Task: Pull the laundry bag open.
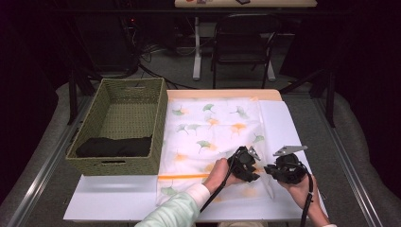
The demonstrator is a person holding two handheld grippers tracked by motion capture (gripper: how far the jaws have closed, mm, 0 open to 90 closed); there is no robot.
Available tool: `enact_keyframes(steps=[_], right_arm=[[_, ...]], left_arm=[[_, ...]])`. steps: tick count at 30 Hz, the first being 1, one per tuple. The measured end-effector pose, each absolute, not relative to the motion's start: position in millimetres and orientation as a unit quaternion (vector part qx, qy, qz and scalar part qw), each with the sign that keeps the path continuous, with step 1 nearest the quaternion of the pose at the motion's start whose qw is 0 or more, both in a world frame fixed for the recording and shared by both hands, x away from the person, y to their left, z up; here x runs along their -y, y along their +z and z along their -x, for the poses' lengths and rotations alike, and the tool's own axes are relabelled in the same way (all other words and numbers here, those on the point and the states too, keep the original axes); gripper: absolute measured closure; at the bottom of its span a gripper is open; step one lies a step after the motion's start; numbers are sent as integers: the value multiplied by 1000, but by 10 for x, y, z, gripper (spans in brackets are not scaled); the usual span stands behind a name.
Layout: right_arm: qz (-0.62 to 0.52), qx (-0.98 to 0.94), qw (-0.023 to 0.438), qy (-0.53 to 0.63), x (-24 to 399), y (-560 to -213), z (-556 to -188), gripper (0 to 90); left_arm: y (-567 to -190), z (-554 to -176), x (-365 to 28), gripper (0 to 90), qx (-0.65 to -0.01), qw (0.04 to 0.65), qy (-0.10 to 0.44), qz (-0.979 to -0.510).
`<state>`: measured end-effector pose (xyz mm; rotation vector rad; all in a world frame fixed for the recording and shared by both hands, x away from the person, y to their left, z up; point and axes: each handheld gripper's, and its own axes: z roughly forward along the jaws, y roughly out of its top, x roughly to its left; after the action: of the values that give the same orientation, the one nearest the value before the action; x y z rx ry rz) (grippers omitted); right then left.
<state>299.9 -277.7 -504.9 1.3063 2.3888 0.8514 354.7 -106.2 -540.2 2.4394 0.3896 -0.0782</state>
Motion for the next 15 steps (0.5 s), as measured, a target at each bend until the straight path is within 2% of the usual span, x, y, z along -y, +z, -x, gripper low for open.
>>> enact_keyframes(steps=[15], right_arm=[[-451, -830, 143, 295, 2769, -5060, -2996, 841]], left_arm=[[-5419, -3513, 1115, 776, -136, 344, -28, -929]])
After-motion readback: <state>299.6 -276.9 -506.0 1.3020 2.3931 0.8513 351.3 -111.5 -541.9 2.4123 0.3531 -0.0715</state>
